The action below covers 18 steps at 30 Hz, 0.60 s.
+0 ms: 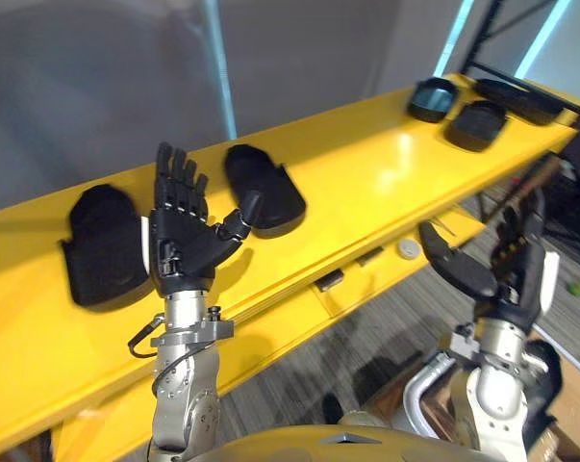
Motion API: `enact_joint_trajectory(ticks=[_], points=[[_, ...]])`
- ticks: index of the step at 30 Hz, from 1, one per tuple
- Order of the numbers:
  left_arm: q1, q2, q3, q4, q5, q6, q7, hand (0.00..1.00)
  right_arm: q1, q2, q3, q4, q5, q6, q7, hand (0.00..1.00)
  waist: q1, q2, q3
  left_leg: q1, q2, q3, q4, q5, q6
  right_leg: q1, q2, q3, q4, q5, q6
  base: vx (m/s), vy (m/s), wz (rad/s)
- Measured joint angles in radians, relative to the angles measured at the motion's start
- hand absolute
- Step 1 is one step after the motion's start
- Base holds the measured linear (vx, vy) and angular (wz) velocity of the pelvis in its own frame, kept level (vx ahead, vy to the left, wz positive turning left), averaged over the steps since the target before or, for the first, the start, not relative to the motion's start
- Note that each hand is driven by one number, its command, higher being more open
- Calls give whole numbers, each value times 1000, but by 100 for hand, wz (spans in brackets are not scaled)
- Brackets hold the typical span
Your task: Walk over and take three plastic housings, then place them on the shelf
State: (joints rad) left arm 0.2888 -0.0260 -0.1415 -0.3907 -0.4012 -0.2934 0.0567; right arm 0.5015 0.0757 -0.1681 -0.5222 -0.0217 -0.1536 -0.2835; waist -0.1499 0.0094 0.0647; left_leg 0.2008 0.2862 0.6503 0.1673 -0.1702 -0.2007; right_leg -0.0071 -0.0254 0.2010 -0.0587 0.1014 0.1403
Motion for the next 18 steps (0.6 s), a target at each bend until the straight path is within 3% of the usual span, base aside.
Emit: enact_joint_trajectory(ticks=[4,7,8,10,12,14,15,18], points=[[-25,5,-32,32,-91,101,-60,100,81,11,-60,5,43,-11,-24,100,-51,24,0,19,30,77,7,-5,-7,-30,42,52,2,4,-6,0,-56,-53],[-25,6,-57,36,-100,223,-97,100,78,11,-54,12,83,-14,-28,100,-52,44,6,16,33,66,35,-9,-3,-51,71,86,4,9,-12,-42,-45,-39],[-23,6,-58,36,-100,246,-96,100,70,10,-44,18,84,-14,-26,100,-44,46,7,14,35,35,50,-10,9,-55,78,108,6,12,-17,7,-88,-81],[-8,15,-41,34,-99,280,-41,100,14,5,3,60,84,-30,7,100,-13,57,13,-46,33,-191,168,-40,89,-82,105,189,28,11,-56,0,-68,-103],[18,16,-19,30,-100,283,2,100,-37,-11,28,91,85,-31,22,100,18,57,25,-89,-7,-366,231,-87,138,-108,104,238,53,12,-70,-44,76,-85],[56,16,-1,6,-104,283,4,100,-74,-43,37,100,85,-31,16,100,41,90,30,-90,-35,-448,210,-112,146,-121,116,247,66,22,-60,-88,176,-41],[75,10,23,-16,-103,282,4,100,-98,-52,59,107,84,-31,11,100,52,93,29,-88,-46,-457,188,-114,143,-135,118,244,75,25,-56,-111,144,-3],[62,9,71,-44,-98,269,6,100,-126,-52,112,107,85,-29,-12,100,91,60,48,-103,-71,-474,146,-118,136,-151,81,213,54,32,-45,-133,88,29]])
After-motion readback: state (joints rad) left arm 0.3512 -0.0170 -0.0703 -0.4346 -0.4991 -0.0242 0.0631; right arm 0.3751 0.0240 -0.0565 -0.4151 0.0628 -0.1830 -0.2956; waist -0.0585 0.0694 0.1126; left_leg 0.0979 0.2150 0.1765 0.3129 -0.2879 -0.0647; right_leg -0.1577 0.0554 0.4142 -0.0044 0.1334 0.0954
